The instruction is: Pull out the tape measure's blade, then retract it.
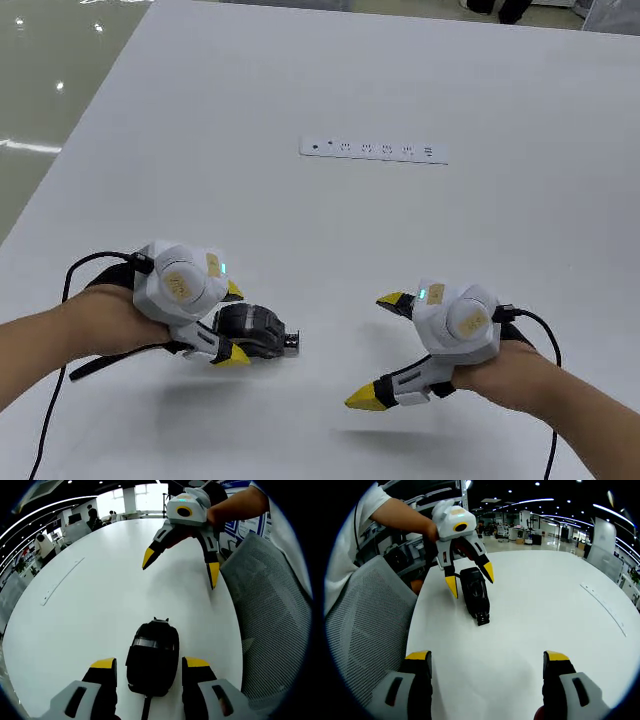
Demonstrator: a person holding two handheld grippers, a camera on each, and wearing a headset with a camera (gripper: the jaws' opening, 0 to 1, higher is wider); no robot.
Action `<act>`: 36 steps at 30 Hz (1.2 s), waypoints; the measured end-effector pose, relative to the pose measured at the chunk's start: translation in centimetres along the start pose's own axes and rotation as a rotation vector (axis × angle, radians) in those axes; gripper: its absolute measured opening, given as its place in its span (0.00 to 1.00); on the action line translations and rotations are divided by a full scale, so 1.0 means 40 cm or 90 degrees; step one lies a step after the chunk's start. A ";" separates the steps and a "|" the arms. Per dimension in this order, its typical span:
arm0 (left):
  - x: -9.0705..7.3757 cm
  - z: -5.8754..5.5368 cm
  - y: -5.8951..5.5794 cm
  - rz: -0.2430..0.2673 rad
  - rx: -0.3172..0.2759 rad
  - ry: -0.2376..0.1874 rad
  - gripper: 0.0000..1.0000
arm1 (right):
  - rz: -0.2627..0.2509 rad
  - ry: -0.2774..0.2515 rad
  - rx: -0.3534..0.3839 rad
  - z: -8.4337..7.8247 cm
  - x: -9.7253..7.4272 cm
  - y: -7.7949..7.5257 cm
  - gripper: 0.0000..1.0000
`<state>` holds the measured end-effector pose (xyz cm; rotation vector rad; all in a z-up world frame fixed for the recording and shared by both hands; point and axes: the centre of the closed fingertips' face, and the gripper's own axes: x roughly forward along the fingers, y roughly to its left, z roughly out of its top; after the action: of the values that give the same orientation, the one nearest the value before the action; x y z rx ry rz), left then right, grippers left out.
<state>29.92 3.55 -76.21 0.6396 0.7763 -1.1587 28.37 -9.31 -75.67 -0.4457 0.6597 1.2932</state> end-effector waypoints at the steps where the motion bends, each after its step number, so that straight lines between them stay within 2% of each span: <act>1: 0.001 -0.001 -0.001 -0.001 0.002 0.002 0.47 | 0.001 0.000 0.000 0.001 0.001 0.000 0.88; 5: 0.006 -0.008 -0.001 -0.005 0.005 0.011 0.46 | 0.003 -0.001 -0.001 0.006 0.009 -0.003 0.88; 12: 0.006 -0.009 -0.002 -0.006 0.005 0.012 0.40 | 0.004 -0.003 -0.001 0.009 0.010 -0.003 0.88; 13: 0.006 -0.013 -0.005 -0.011 0.009 0.020 0.40 | 0.007 -0.004 -0.002 0.016 0.017 -0.001 0.88; 18: 0.007 -0.015 -0.005 -0.008 0.019 0.026 0.35 | 0.010 -0.005 -0.002 0.016 0.019 -0.001 0.87; 31: 0.009 -0.014 -0.002 -0.008 0.017 0.026 0.34 | 0.009 -0.010 -0.013 0.022 0.021 -0.005 0.82; 36: 0.009 -0.017 -0.003 -0.015 0.033 0.034 0.34 | 0.015 -0.009 -0.018 0.021 0.026 -0.001 0.80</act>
<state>29.75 3.86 -76.89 0.7081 0.8027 -1.1908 28.70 -8.01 -75.76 -0.4530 0.6379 1.3281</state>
